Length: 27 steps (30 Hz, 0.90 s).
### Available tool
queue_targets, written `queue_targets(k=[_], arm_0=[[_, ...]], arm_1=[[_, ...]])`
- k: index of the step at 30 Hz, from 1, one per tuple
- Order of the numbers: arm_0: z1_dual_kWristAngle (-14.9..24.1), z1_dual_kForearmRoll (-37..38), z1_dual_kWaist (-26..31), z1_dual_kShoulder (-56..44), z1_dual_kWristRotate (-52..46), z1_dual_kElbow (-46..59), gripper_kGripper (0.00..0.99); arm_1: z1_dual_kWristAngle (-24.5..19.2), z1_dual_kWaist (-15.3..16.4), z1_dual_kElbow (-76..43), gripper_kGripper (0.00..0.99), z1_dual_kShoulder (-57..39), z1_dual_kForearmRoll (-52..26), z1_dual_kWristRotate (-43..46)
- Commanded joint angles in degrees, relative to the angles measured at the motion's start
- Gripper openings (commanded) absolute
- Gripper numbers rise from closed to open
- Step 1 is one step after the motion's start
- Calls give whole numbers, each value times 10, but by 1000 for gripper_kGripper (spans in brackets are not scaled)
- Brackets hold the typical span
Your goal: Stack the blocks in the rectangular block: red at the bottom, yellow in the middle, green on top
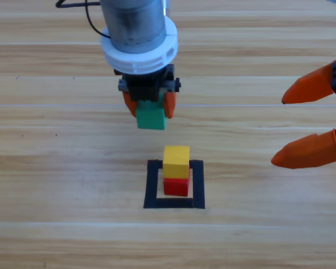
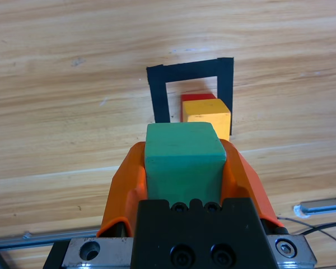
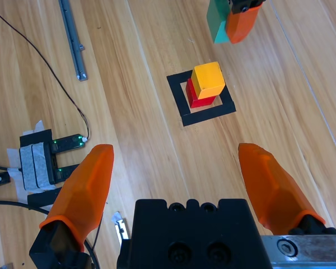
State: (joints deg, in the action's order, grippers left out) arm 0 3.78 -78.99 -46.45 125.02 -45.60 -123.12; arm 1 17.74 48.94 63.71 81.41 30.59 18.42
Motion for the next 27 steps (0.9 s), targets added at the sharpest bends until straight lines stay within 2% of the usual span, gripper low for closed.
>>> queue_targets(k=[1,27], arm_0=[[13,8,-31,12,-23,-13,2],[18,41,-50,37,-34,17,3]], arm_1=[[6,-12,-16,980,23,10,4],[12,-12,-15,980,33,11,9]])
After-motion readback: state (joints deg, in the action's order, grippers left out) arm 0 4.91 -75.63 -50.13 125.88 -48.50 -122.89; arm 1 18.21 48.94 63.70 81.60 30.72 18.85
